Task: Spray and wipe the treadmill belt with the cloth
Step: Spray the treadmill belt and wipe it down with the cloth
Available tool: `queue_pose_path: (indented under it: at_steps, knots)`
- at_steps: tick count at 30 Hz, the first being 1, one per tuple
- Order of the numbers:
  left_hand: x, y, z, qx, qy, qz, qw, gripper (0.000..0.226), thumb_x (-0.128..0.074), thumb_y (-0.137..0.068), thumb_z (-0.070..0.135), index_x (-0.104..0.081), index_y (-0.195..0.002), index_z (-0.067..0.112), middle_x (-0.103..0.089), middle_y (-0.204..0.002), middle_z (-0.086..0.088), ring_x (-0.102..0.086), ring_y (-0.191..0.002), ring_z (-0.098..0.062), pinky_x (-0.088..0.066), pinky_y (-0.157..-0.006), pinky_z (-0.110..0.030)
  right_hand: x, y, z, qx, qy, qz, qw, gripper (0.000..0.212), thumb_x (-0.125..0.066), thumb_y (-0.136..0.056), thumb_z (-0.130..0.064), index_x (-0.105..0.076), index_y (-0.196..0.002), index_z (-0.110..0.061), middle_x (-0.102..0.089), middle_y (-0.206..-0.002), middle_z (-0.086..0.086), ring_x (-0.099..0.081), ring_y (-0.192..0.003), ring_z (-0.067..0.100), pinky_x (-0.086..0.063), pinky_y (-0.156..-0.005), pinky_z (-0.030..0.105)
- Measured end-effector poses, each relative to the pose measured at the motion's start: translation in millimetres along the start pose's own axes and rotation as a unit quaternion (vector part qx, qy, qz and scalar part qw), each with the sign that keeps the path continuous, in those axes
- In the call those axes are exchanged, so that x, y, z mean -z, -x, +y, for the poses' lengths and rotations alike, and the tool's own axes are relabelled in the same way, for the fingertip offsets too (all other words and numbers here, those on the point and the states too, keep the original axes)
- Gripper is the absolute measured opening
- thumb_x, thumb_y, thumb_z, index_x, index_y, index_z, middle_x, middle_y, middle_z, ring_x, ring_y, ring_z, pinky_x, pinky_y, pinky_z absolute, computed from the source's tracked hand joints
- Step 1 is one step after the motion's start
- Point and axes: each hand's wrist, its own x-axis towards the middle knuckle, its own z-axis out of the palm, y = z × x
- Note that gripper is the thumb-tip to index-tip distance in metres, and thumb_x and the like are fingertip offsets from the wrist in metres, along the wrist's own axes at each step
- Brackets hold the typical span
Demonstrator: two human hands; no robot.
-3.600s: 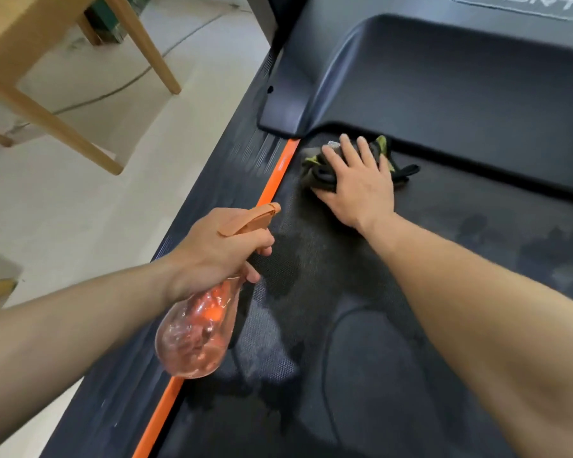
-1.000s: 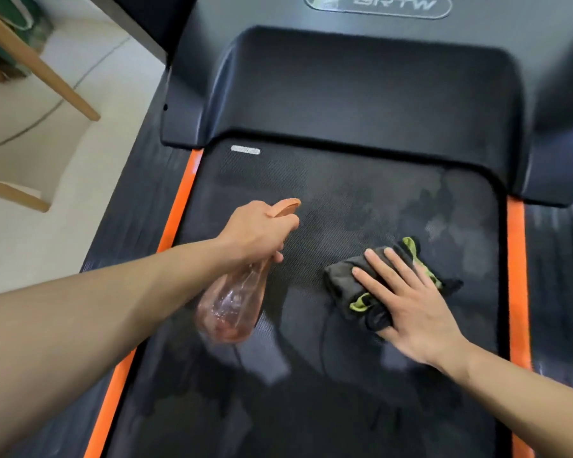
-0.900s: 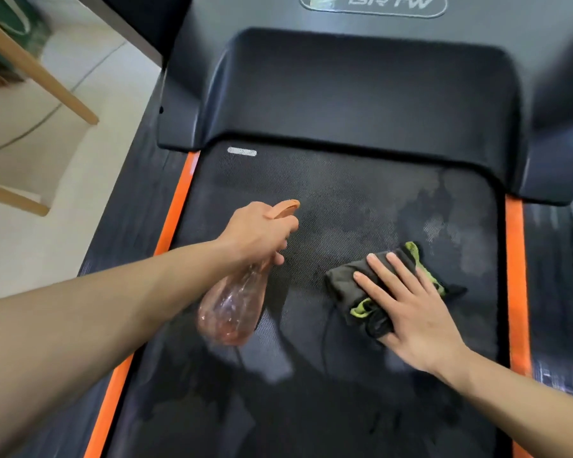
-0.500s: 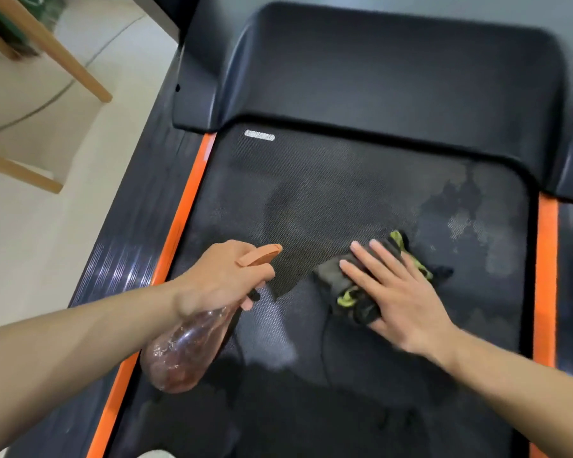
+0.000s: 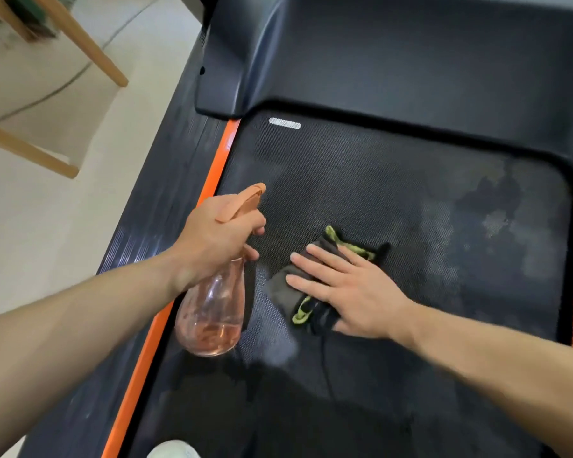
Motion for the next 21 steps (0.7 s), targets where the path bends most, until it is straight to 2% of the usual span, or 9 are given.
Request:
queue_pose_path:
  at_steps: [2,5,7,8,10,12,14,17,21]
  knots:
    - [0.2,3.4,-1.8,0.01,0.009,-0.009,1.0,0.052,-0.068,-0.074,0.028,-0.071,-0.114,-0.005,-0.069,-0.104,-0.027,-0.071,-0.057,-0.028,-0.056,-0.067,-0.038,8.2,-22.2,41.5,-0.026,0.022,0.016,0.999,0.077,-0.058,-0.08,-0.051,-0.042,-0.152,-0.029,-0.033,-0.164,0.003,-0.031,-0.15,0.03,-0.033,-0.115,0.051]
    - [-2.7,7.9,-7.1,0.022,0.008,-0.03,0.999,0.054,-0.07,-0.077,0.027,-0.068,-0.119,-0.007,-0.07,-0.095,-0.006,-0.069,-0.059,-0.031,-0.052,-0.07,-0.041,36.2,-57.1,103.6,-0.222,0.01,0.05,0.974,0.076,-0.067,-0.084,-0.046,-0.04,-0.153,-0.027,-0.033,-0.163,0.006,-0.029,-0.15,0.033,-0.032,-0.114,0.053]
    - [-3.6,10.8,-8.1,0.022,0.008,-0.041,0.999,0.06,-0.069,-0.073,0.03,-0.067,-0.119,-0.008,-0.069,-0.094,-0.015,-0.068,-0.062,-0.032,-0.053,-0.071,-0.042,39.3,-56.0,102.2,-0.296,0.001,0.066,0.953,0.077,-0.065,-0.087,-0.049,-0.036,-0.155,-0.028,-0.027,-0.166,0.005,-0.023,-0.153,0.032,-0.026,-0.117,0.054]
    - [-5.2,12.3,-6.8,0.022,0.0,-0.047,0.999,0.061,-0.069,-0.072,0.031,-0.067,-0.119,-0.007,-0.068,-0.097,-0.024,-0.069,-0.064,-0.033,-0.054,-0.073,-0.044,34.1,-46.6,88.7,-0.291,0.014,0.07,0.954,0.078,-0.062,-0.086,-0.05,-0.036,-0.155,-0.027,-0.026,-0.166,0.006,-0.022,-0.153,0.032,-0.026,-0.117,0.054]
    - [-11.0,13.9,1.1,0.017,-0.017,-0.066,0.998,0.062,-0.069,-0.071,0.034,-0.069,-0.12,-0.003,-0.07,-0.101,-0.025,-0.071,-0.066,-0.037,-0.058,-0.076,-0.046,19.7,-9.8,48.9,-0.222,0.023,0.059,0.973,0.078,-0.051,-0.083,-0.053,-0.036,-0.156,-0.027,-0.024,-0.167,0.006,-0.022,-0.153,0.032,-0.023,-0.119,0.054]
    - [-22.6,12.1,12.9,0.024,-0.031,-0.089,0.995,0.062,-0.067,-0.07,0.034,-0.071,-0.122,0.0,-0.074,-0.095,-0.015,-0.07,-0.063,-0.033,-0.056,-0.069,-0.036,3.9,35.0,14.7,-0.142,0.016,0.023,0.99,0.076,-0.045,-0.087,-0.057,-0.033,-0.157,-0.029,-0.02,-0.168,0.004,-0.018,-0.155,0.03,-0.018,-0.122,0.052]
    - [-40.7,9.2,26.1,0.027,-0.055,-0.112,0.992,0.056,-0.068,-0.072,0.032,-0.073,-0.12,0.003,-0.076,-0.1,-0.014,-0.068,-0.059,-0.028,-0.051,-0.063,-0.03,-4.1,70.5,4.3,-0.104,0.031,-0.002,0.994,0.075,-0.044,-0.09,-0.06,-0.03,-0.158,-0.031,-0.016,-0.169,0.002,-0.015,-0.156,0.028,-0.018,-0.123,0.051]
    - [-74.4,0.1,45.1,0.013,-0.098,-0.132,0.986,0.034,-0.069,-0.085,0.022,-0.073,-0.112,0.003,-0.077,-0.112,-0.016,-0.067,-0.057,-0.026,-0.048,-0.06,-0.027,-3.7,103.9,13.5,-0.164,0.048,0.012,0.985,0.077,-0.047,-0.087,-0.059,-0.035,-0.156,-0.029,-0.023,-0.167,0.003,-0.021,-0.154,0.029,-0.025,-0.12,0.052]
    - [-118.2,-12.4,74.7,-0.019,-0.127,-0.163,0.978,0.041,-0.068,-0.08,0.031,-0.073,-0.112,0.006,-0.079,-0.101,-0.005,-0.069,-0.052,-0.021,-0.05,-0.065,-0.03,-1.6,152.5,19.9,-0.322,0.027,0.049,0.945,0.086,-0.057,-0.08,-0.055,-0.033,-0.157,-0.026,-0.022,-0.167,0.004,-0.019,-0.155,0.03,-0.027,-0.118,0.056]
